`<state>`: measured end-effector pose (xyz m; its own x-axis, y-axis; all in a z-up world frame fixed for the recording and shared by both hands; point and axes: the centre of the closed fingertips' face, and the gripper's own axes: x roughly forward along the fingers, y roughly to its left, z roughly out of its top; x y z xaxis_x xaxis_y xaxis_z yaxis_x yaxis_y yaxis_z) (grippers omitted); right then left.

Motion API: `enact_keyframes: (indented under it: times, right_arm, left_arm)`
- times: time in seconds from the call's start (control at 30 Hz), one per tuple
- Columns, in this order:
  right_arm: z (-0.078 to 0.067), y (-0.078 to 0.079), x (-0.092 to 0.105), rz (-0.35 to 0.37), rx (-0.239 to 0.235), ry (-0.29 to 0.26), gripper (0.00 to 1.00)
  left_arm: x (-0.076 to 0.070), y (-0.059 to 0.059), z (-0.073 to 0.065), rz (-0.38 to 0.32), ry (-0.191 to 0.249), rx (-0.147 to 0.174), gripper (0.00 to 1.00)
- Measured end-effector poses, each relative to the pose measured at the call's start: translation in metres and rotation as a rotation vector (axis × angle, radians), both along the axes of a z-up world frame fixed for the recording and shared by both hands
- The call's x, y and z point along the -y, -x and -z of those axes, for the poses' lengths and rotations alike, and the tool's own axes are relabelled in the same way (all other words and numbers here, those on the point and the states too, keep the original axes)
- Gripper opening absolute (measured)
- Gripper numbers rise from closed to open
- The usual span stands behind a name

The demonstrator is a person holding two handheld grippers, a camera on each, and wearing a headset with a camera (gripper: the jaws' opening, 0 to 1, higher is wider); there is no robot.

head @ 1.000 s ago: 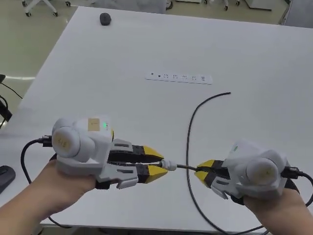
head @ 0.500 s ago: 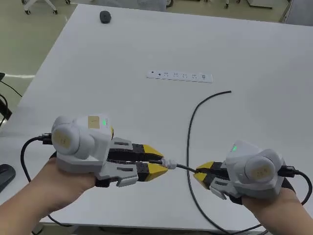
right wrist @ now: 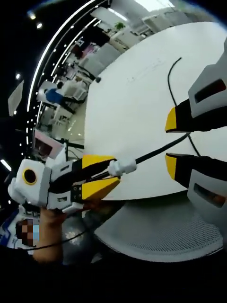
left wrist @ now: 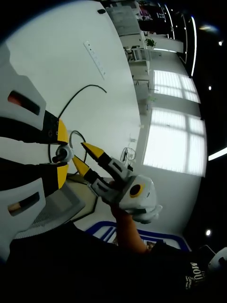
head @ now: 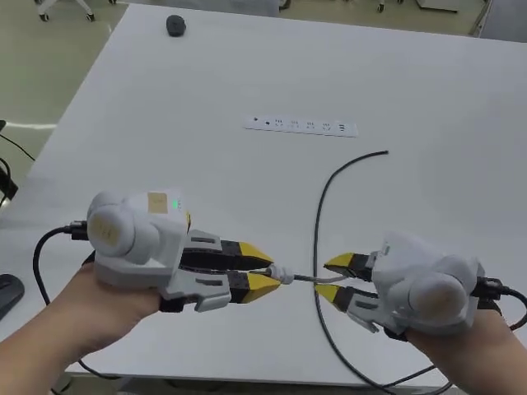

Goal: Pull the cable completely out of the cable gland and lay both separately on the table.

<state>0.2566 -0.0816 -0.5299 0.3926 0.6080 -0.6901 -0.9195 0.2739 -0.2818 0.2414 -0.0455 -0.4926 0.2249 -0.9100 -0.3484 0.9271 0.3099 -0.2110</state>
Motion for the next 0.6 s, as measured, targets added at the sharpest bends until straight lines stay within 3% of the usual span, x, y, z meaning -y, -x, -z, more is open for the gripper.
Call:
enact_keyframes:
  times: [0.07, 0.2, 0.6]
  right_arm:
    - [-0.001, 0.007, -0.011, -0.025, -0.020, -0.013, 0.13]
    - [-0.003, 0.010, -0.024, -0.070, 0.003, -0.011, 0.12]
    - [-0.006, 0.013, -0.027, -0.103, 0.006, -0.022, 0.03]
  left_arm:
    - [0.000, 0.000, 0.001, -0.002, -0.001, -0.003, 0.15]
    - [0.001, 0.001, 0.001, 0.001, -0.002, -0.001, 0.15]
    - [0.005, 0.005, -0.006, 0.005, 0.010, 0.009, 0.15]
